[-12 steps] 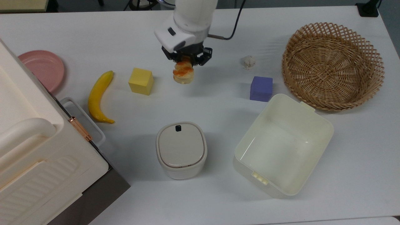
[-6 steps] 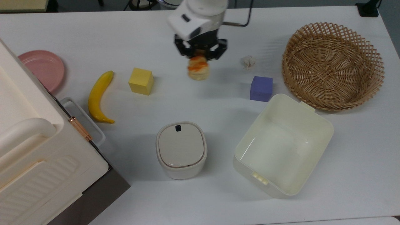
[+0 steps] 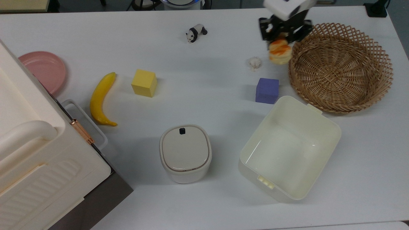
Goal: Put the bread in the basket
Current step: 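Lower the bread roll into the basket and open the gripper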
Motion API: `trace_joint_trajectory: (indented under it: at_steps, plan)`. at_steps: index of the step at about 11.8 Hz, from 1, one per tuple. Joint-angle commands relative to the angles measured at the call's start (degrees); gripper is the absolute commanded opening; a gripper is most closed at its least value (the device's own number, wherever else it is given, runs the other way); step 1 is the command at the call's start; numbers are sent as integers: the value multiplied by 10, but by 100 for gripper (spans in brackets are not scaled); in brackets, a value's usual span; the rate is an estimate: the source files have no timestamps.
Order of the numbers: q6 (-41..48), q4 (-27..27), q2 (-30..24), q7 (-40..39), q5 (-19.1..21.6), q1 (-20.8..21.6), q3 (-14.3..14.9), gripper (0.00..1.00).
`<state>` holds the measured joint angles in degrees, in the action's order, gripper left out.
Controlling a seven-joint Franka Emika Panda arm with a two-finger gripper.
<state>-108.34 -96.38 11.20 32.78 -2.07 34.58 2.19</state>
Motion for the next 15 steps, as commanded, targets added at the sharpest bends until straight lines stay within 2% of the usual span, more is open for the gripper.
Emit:
trace_joint_trajectory:
  at_steps: [1,3,5,7,11,13,15]
  plan:
    - [17,57,45,35,39,64,16,40]
    - [17,82,66,75,38,86,13,39]
    - [15,84,84,95,38,98,8,40]
    - [-18,83,103,117,37,96,1,52]
    - [-41,93,111,151,37,95,-14,57]
    - [-40,95,111,171,38,95,-17,100]
    - [-40,95,111,175,37,93,-19,100]
